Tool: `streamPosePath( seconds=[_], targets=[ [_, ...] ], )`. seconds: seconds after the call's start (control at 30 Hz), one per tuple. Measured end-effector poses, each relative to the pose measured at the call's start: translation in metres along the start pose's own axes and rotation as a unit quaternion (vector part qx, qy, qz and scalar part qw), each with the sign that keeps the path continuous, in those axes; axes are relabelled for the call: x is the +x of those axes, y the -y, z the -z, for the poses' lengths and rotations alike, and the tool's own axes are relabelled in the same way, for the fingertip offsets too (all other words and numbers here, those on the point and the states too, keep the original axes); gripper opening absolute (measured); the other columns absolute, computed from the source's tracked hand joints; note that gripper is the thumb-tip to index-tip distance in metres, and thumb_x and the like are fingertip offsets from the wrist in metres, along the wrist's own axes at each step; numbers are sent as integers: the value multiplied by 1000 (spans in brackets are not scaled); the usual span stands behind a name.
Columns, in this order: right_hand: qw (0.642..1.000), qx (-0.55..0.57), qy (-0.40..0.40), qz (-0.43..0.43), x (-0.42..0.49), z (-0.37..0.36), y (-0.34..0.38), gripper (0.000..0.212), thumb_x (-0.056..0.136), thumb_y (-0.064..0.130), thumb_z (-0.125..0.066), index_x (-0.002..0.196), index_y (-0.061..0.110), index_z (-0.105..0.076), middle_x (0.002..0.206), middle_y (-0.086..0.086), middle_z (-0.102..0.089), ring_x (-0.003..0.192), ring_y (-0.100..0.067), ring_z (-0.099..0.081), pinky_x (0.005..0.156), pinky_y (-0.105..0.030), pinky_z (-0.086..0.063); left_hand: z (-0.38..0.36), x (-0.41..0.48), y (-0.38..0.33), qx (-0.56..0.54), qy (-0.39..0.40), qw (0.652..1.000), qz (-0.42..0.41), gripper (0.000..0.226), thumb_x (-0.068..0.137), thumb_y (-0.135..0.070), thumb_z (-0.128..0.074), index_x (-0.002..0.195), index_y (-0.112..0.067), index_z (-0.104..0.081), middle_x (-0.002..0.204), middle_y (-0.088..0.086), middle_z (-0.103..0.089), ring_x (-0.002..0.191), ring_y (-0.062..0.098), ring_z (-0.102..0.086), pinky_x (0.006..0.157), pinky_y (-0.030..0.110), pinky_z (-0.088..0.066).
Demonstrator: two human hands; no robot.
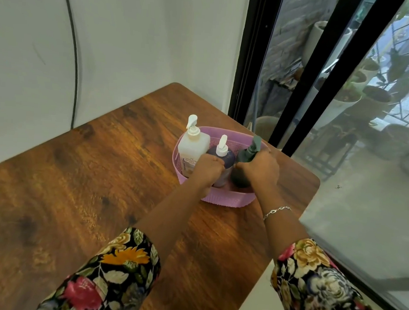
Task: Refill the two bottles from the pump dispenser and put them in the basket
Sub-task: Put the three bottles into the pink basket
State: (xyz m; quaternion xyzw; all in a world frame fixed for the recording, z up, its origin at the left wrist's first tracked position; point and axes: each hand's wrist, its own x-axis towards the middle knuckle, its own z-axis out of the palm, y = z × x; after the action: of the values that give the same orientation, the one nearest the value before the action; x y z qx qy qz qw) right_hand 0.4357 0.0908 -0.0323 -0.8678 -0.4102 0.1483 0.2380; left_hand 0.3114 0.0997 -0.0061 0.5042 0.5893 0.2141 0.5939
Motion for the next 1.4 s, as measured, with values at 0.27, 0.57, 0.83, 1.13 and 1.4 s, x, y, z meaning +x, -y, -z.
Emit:
streamPosePath(
  seconds=[0.27, 0.57, 0.83, 1.13, 1.4],
  targets=[
    [1000, -20, 12, -17, 0, -15, -6, 66, 79, 33, -71, 131, 6, -39, 125, -14, -52, 111, -29, -54, 89, -34, -48, 3, 4, 8, -3, 13, 1000, 10, 11, 93, -4, -50, 92, -10, -59, 115, 14, -57, 112, 26, -53, 101, 40, -45],
    [998, -47, 32, 5, 4, -18, -9, 74, 79, 37, -71, 136, 7, -34, 131, -13, -45, 119, -27, -48, 97, -32, -42, 6, 7, 11, 9, 31, 999, -3, 17, 93, -3, -47, 103, -6, -61, 118, 14, -58, 110, 25, -55, 96, 36, -48],
    [994, -67, 72, 56, 1, -7, -14, 83, 79, 32, -71, 143, 9, -24, 142, -14, -33, 126, -31, -41, 103, -36, -37, 7, 0, 17, 93, -6, 990, -103, 21, 93, -12, -53, 111, -10, -63, 117, 6, -60, 111, 22, -54, 99, 40, -46],
    [989, -46, 50, 128, -8, 17, -32, 56, 84, 23, -67, 134, 11, -44, 135, -12, -45, 120, -29, -47, 100, -37, -41, 40, -14, 39, 77, -198, 955, -204, 21, 92, -10, -54, 111, -10, -62, 113, 4, -61, 99, 12, -56, 77, 22, -53],
    [953, 295, -22, 56, -8, 42, -49, 26, 85, 9, -65, 110, 6, -60, 103, -7, -61, 96, -19, -57, 81, -25, -50, 72, -4, 43, 100, -305, 932, -166, 43, 83, -13, -67, 124, -11, -52, 126, 8, -54, 112, 23, -53, 89, 34, -45]
  ],
)
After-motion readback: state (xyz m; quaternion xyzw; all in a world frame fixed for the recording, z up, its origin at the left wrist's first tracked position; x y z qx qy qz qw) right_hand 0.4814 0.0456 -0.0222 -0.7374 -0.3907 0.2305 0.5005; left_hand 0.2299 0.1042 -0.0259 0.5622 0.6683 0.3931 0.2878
